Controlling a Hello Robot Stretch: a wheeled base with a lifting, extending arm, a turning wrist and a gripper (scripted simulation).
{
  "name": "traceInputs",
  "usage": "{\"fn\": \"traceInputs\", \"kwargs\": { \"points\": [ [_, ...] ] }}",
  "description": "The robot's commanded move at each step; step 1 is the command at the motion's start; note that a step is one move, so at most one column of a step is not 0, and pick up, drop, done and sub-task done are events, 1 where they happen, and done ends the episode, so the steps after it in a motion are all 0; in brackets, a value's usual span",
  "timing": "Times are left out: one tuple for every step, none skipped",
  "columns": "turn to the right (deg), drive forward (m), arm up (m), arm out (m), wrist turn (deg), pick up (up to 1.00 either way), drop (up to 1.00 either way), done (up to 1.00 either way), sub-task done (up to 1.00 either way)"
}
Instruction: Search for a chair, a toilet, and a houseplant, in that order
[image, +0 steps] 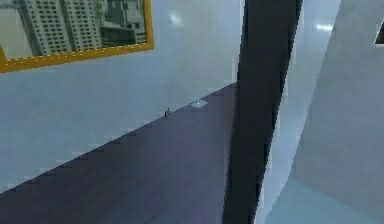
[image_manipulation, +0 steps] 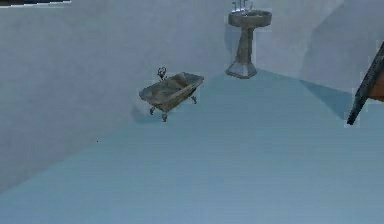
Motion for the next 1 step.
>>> {"fn": "traceInputs", "kwargs": {
  "points": [
    [-9.0,0.00,0.00,0.00,0.0,0.00,0.00,0.00,0.00]
  ]
}}
